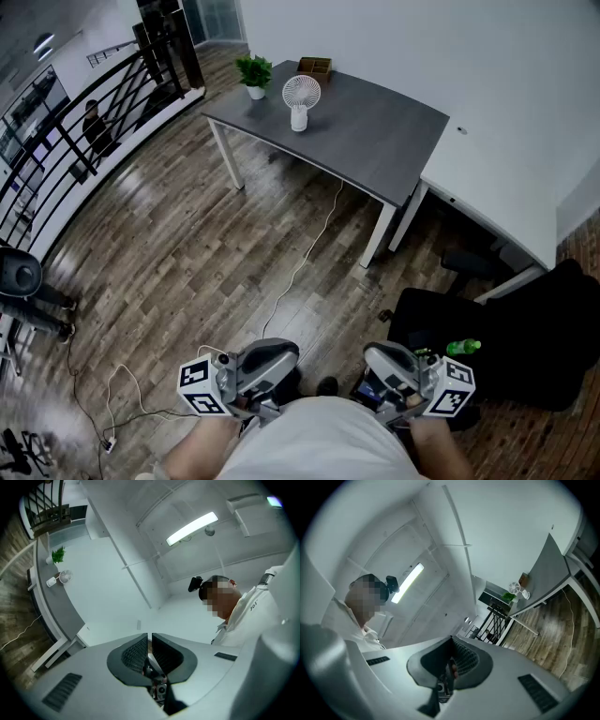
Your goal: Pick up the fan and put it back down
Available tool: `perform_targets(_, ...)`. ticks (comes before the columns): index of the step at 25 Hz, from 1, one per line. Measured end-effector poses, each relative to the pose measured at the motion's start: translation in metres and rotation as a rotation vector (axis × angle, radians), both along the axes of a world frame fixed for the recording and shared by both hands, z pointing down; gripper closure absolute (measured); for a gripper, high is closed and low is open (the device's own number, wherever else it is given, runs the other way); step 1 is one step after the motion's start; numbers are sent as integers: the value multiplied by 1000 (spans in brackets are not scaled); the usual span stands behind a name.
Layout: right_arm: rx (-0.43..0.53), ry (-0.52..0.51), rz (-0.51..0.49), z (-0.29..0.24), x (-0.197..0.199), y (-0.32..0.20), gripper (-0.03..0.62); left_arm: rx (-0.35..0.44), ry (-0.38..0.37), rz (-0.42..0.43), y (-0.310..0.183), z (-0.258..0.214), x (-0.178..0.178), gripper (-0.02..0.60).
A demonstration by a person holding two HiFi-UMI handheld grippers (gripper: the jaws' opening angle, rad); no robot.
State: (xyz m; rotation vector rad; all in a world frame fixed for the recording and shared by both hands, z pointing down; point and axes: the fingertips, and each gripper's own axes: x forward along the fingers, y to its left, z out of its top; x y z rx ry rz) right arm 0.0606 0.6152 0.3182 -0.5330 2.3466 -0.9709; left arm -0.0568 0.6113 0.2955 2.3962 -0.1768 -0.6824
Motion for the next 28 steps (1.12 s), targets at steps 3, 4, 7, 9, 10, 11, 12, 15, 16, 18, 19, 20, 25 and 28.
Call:
perform_targets(3,-3,6,5,-1,4,-4,585,-1,-7,4,-3,-1,4,558)
perform_targets(4,-3,8,7,-1,5,-4,585,-1,-9,4,-4,-1,4,558)
perform_targets(7,-1,14,15,-2,7,-6,584,0,-11,4,-7,-2,4,558)
perform_targets(9,-2,18,20,-2,9,-9,585,-1,-13,4,-10,-2,5,558)
perform_targets(10,-5,20,22,-2,9,-9,585,-1,-13,5,-11,-2,6,558)
perform_targets(11,-8,24,24,-1,10,-9,585,-1,-14,5,-12,-3,6,558)
perform_targets(12,-9,30,25,-1,10,-9,585,-1,-15,5,-12,-3,7,557)
perform_targets(15,-2,75,43,-1,10,-11,583,4,-19,-7,-14,-6,4,558)
perform_targets(16,0,95,59,-1,11,-15,583,7,-23,-17,-16,-7,2,557)
perform_targets(18,11,153,101,1,14,-23,583,18,-37,-43,-22,-8,-5,557)
perform_targets(19,22,190,122,1,15,-27,582,26,-47,-58,-26,-8,-8,557)
perform_targets(20,33,220,140,1,17,-32,582,34,-59,-72,-30,-9,-11,558)
perform_targets(25,36,260,191,1,22,-55,582,55,-108,-134,-52,-7,-25,557)
perform_targets(28,27,265,215,4,21,-68,580,64,-126,-157,-65,-4,-33,557)
